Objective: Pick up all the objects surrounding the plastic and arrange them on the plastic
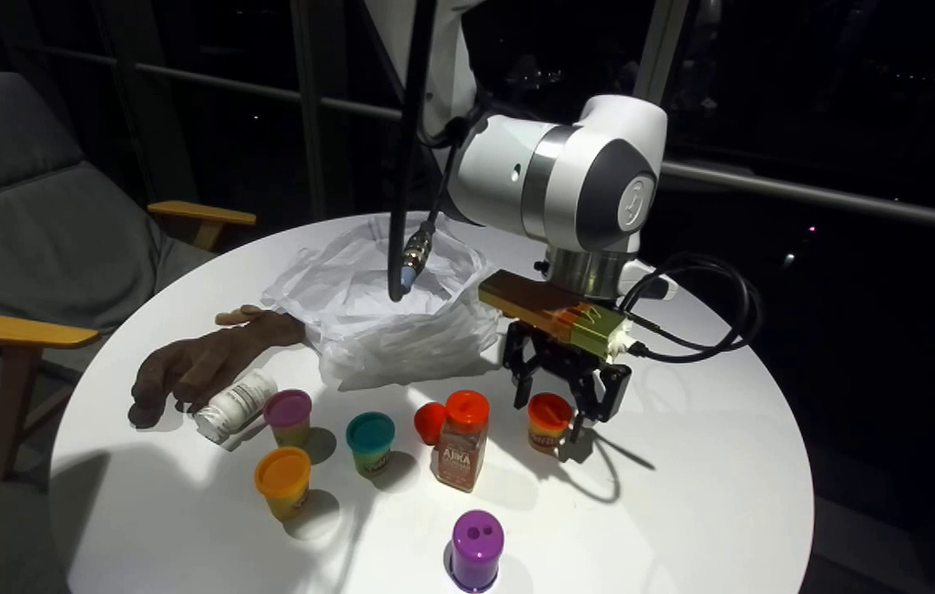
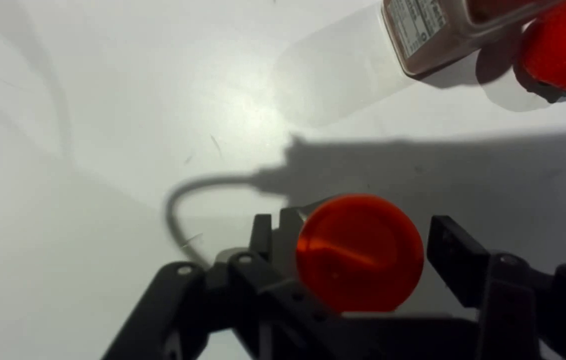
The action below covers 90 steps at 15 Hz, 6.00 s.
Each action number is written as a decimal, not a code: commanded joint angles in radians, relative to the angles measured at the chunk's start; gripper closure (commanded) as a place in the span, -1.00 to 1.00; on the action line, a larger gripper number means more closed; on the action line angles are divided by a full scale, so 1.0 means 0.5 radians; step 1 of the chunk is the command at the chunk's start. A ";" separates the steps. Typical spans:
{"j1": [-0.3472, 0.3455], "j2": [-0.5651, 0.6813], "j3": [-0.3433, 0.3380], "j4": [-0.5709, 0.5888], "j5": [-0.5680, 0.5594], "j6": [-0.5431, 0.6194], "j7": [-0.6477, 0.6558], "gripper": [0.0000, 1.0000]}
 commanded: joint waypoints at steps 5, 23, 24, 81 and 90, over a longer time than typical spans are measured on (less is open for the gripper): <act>-0.023 -0.008 0.016 0.145 0.071 -0.159 0.014 0.44; 0.453 0.371 0.209 1.046 0.015 -0.648 0.023 0.44; 0.460 0.415 0.200 1.103 0.004 -0.631 0.024 0.44; 0.125 -1.355 0.059 -1.838 -0.168 0.712 -0.403 -1.00; 0.283 -1.187 -0.053 -1.741 -0.441 1.100 -0.182 -1.00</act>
